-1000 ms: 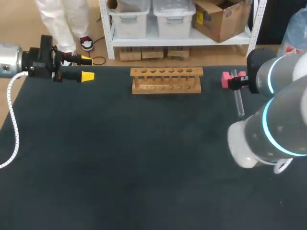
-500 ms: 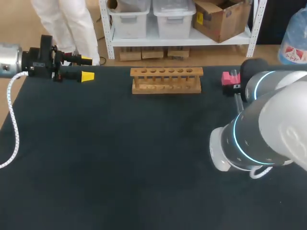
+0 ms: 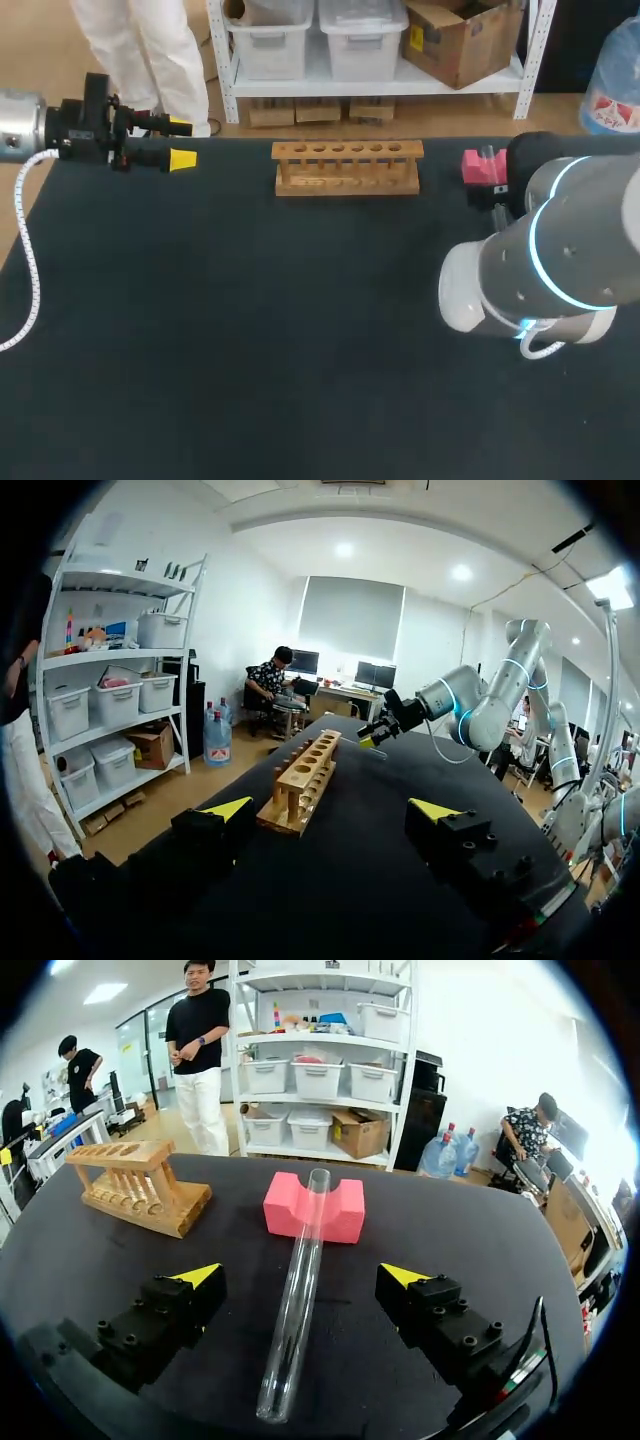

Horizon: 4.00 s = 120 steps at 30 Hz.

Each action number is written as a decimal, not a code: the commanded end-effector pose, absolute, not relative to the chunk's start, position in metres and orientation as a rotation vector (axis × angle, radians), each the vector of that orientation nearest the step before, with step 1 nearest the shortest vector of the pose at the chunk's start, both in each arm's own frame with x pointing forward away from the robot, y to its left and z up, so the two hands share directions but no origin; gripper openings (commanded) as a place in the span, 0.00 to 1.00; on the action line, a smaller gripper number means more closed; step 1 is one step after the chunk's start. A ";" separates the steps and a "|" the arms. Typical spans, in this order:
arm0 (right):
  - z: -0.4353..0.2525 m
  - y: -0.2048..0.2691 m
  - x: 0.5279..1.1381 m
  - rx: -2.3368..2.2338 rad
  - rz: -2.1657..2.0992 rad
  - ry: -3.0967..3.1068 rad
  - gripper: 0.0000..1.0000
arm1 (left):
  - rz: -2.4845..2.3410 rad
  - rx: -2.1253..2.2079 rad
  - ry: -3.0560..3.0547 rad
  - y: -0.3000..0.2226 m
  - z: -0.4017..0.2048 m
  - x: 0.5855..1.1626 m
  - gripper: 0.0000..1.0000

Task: Grasp the test tube, adjust it, and insert it.

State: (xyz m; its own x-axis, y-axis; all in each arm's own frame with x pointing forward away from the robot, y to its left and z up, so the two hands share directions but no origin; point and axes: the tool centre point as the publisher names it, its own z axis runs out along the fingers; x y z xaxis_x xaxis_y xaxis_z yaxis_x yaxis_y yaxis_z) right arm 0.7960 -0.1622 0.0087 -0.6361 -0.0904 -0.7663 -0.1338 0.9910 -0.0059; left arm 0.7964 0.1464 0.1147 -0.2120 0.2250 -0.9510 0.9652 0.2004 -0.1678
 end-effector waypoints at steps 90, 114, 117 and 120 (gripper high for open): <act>0.039 -0.149 0.794 -0.082 0.161 2.338 0.00 | -1.084 1.150 1.612 0.147 0.113 0.797 1.00; 0.122 -0.044 0.775 -0.130 0.103 2.328 0.00 | -1.084 1.150 1.612 0.147 0.113 0.797 1.00; 0.122 -0.031 0.776 -0.149 0.099 2.334 0.00 | -1.084 1.150 1.612 0.147 0.113 0.797 1.00; 0.119 -0.019 0.777 -0.156 0.095 2.341 0.00 | -1.084 1.150 1.612 0.147 0.113 0.797 1.00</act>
State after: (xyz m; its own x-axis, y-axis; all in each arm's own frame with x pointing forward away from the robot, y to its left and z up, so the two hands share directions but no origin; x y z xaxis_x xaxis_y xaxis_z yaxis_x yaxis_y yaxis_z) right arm 0.7728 -0.0279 0.1206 -0.6916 -0.0858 -0.7172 -0.1996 0.9770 0.0755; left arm 0.7964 0.1464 0.1147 -0.2120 0.2249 -0.9510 0.9653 0.2003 -0.1678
